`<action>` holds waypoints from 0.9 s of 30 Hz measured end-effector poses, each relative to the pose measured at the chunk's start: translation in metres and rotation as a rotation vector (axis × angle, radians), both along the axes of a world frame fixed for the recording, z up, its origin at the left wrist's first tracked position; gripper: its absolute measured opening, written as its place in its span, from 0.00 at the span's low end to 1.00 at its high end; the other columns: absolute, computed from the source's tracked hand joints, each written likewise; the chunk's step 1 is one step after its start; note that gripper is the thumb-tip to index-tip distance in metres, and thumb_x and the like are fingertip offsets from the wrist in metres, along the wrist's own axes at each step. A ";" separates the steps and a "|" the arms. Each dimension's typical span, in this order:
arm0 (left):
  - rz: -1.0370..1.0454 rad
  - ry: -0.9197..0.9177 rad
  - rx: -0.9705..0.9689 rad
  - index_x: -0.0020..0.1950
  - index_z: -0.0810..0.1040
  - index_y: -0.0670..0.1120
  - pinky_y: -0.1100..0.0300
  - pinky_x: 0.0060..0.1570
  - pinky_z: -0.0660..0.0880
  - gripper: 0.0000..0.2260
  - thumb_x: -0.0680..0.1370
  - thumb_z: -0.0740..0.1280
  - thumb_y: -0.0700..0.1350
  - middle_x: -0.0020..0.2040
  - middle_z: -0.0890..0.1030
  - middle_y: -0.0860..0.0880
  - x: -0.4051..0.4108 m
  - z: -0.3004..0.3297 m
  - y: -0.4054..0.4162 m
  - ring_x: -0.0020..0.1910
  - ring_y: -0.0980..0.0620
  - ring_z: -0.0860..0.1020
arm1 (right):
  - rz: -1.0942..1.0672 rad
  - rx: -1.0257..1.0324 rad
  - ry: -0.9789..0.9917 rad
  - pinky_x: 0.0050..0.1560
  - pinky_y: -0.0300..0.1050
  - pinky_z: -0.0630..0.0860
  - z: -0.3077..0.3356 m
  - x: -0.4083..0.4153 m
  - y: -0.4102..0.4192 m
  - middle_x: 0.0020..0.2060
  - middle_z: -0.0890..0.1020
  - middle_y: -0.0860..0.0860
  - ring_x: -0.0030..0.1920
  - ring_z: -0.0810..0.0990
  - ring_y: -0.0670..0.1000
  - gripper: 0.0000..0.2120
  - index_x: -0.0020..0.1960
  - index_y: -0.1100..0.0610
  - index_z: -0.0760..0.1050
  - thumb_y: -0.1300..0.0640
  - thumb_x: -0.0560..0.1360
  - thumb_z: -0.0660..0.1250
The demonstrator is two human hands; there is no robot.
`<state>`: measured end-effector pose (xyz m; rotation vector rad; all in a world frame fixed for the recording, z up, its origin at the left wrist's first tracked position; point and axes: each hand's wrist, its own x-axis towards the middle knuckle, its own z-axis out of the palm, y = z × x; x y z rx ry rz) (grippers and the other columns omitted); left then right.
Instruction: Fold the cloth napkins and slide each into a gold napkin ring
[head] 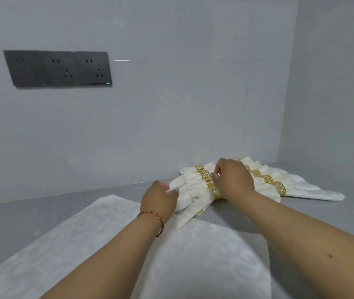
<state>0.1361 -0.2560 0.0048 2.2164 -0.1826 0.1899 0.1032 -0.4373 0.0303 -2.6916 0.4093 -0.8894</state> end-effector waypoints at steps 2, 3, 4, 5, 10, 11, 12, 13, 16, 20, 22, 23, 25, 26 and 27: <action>-0.004 0.008 -0.026 0.54 0.74 0.48 0.60 0.45 0.69 0.09 0.78 0.65 0.50 0.53 0.79 0.48 -0.017 0.001 0.030 0.50 0.48 0.77 | 0.098 0.067 0.003 0.41 0.44 0.67 -0.004 -0.015 0.034 0.43 0.79 0.51 0.48 0.75 0.53 0.08 0.42 0.53 0.71 0.51 0.77 0.65; -0.015 0.012 -0.043 0.52 0.74 0.48 0.59 0.45 0.70 0.08 0.77 0.66 0.51 0.51 0.79 0.48 -0.023 0.001 0.040 0.49 0.48 0.77 | 0.141 0.081 0.015 0.40 0.44 0.66 -0.007 -0.021 0.047 0.42 0.79 0.50 0.48 0.76 0.53 0.09 0.40 0.52 0.69 0.51 0.76 0.65; -0.025 0.019 -0.051 0.51 0.74 0.48 0.59 0.44 0.72 0.08 0.77 0.66 0.51 0.49 0.79 0.49 -0.033 0.000 0.054 0.47 0.48 0.78 | 0.187 0.084 0.041 0.40 0.43 0.66 -0.011 -0.030 0.064 0.41 0.79 0.50 0.47 0.76 0.52 0.10 0.39 0.50 0.68 0.51 0.76 0.65; -0.045 0.026 -0.055 0.50 0.74 0.48 0.58 0.45 0.73 0.08 0.77 0.66 0.52 0.47 0.79 0.49 -0.045 0.000 0.069 0.47 0.48 0.78 | 0.243 0.084 0.084 0.40 0.43 0.66 -0.015 -0.041 0.080 0.41 0.79 0.49 0.46 0.75 0.51 0.11 0.38 0.49 0.67 0.50 0.76 0.66; -0.216 0.023 0.033 0.44 0.75 0.52 0.53 0.48 0.76 0.06 0.79 0.64 0.51 0.45 0.80 0.49 -0.111 -0.005 0.142 0.46 0.49 0.79 | 0.579 0.122 0.342 0.46 0.42 0.72 -0.034 -0.101 0.148 0.41 0.78 0.45 0.43 0.75 0.46 0.08 0.48 0.51 0.73 0.48 0.74 0.68; -0.246 0.013 0.075 0.44 0.75 0.52 0.56 0.46 0.75 0.05 0.79 0.64 0.50 0.44 0.80 0.50 -0.126 -0.007 0.157 0.44 0.52 0.78 | 0.635 0.118 0.367 0.47 0.41 0.72 -0.039 -0.113 0.157 0.43 0.79 0.45 0.44 0.76 0.46 0.09 0.50 0.51 0.74 0.48 0.74 0.69; -0.270 -0.001 0.123 0.45 0.76 0.52 0.60 0.44 0.74 0.05 0.80 0.63 0.49 0.43 0.79 0.52 -0.141 -0.009 0.171 0.42 0.55 0.77 | 0.687 0.102 0.387 0.48 0.40 0.72 -0.043 -0.125 0.165 0.46 0.80 0.44 0.47 0.77 0.45 0.10 0.52 0.51 0.75 0.47 0.74 0.68; -0.291 -0.015 0.166 0.46 0.76 0.53 0.64 0.44 0.72 0.05 0.80 0.62 0.49 0.44 0.79 0.54 -0.155 -0.011 0.183 0.42 0.57 0.75 | 0.734 0.076 0.403 0.50 0.38 0.72 -0.047 -0.135 0.171 0.49 0.80 0.44 0.49 0.77 0.45 0.12 0.54 0.50 0.76 0.47 0.74 0.68; -0.375 -0.035 0.287 0.51 0.78 0.53 0.66 0.52 0.71 0.07 0.81 0.61 0.50 0.49 0.79 0.57 -0.197 -0.016 0.211 0.48 0.61 0.75 | 0.836 -0.021 0.526 0.59 0.35 0.67 -0.058 -0.159 0.179 0.61 0.76 0.43 0.60 0.73 0.43 0.19 0.66 0.49 0.72 0.44 0.77 0.63; -0.525 -0.010 0.549 0.72 0.67 0.56 0.74 0.67 0.54 0.19 0.82 0.55 0.56 0.71 0.67 0.61 -0.238 -0.029 0.228 0.69 0.65 0.63 | 0.857 -0.116 0.662 0.71 0.33 0.48 -0.067 -0.171 0.179 0.76 0.57 0.42 0.76 0.53 0.41 0.26 0.77 0.47 0.59 0.42 0.81 0.55; -0.567 0.009 0.745 0.79 0.50 0.58 0.64 0.73 0.39 0.26 0.82 0.50 0.60 0.78 0.48 0.60 -0.245 -0.042 0.230 0.76 0.64 0.44 | 0.835 -0.089 0.682 0.73 0.35 0.45 -0.065 -0.172 0.178 0.77 0.55 0.43 0.76 0.50 0.40 0.27 0.77 0.46 0.57 0.41 0.80 0.54; -0.574 0.009 0.819 0.79 0.45 0.58 0.60 0.74 0.35 0.27 0.81 0.47 0.63 0.78 0.42 0.60 -0.245 -0.047 0.230 0.75 0.63 0.38 | 0.826 -0.069 0.682 0.73 0.36 0.46 -0.063 -0.173 0.177 0.77 0.55 0.42 0.76 0.51 0.40 0.27 0.77 0.46 0.57 0.40 0.80 0.54; -0.563 0.011 0.894 0.78 0.41 0.58 0.57 0.73 0.33 0.32 0.76 0.41 0.68 0.78 0.38 0.58 -0.239 -0.051 0.229 0.74 0.63 0.33 | 0.827 -0.030 0.652 0.73 0.37 0.48 -0.056 -0.180 0.176 0.76 0.57 0.40 0.75 0.53 0.40 0.27 0.76 0.44 0.59 0.37 0.79 0.54; -0.553 0.007 0.905 0.78 0.41 0.58 0.57 0.73 0.33 0.37 0.71 0.38 0.71 0.78 0.38 0.58 -0.235 -0.052 0.228 0.72 0.64 0.33 | 0.839 -0.005 0.623 0.73 0.37 0.51 -0.053 -0.184 0.175 0.75 0.59 0.38 0.74 0.56 0.39 0.27 0.75 0.42 0.61 0.37 0.78 0.55; -0.548 0.007 0.903 0.78 0.41 0.58 0.57 0.73 0.33 0.41 0.67 0.35 0.72 0.78 0.38 0.58 -0.230 -0.051 0.228 0.71 0.65 0.33 | 0.863 0.026 0.594 0.73 0.37 0.53 -0.051 -0.190 0.174 0.73 0.61 0.36 0.73 0.59 0.37 0.26 0.74 0.41 0.63 0.36 0.77 0.57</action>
